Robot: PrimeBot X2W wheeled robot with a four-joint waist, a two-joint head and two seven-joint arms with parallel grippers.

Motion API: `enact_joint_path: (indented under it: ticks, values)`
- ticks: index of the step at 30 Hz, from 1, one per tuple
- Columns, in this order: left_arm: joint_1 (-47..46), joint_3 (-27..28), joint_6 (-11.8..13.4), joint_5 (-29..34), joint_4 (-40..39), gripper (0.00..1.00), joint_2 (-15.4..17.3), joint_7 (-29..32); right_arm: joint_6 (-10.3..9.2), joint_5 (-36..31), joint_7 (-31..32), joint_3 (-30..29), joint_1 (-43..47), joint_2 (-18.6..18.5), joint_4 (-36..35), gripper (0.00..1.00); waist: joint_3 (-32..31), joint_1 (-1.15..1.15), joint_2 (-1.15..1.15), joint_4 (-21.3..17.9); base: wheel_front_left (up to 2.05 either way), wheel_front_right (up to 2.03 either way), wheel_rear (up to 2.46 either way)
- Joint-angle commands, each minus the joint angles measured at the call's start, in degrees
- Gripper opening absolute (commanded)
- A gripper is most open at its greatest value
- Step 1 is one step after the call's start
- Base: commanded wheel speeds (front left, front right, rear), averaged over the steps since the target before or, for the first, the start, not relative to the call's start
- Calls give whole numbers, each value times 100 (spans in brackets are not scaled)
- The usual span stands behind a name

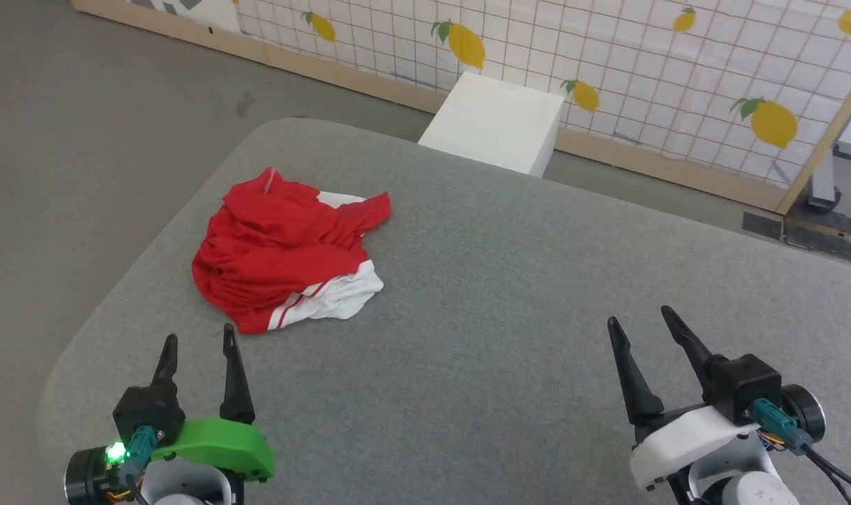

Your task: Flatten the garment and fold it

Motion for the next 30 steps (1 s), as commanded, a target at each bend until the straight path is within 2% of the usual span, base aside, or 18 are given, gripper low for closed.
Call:
enact_joint_path:
  ticks: [1, 30]
  values:
    - [93, -2, 46, -67, 32, 100, 23, -59, -7, 28, -62, 18, -108, 8, 32, 100, 5, 0, 0, 70, 0, 0, 0]
    - [151, 71, 216, -328, 234, 100, 33, -400, -9, 135, -256, 187, -206, 11, 210, 100, -10, 0, 0, 853, 0, 0, 0]
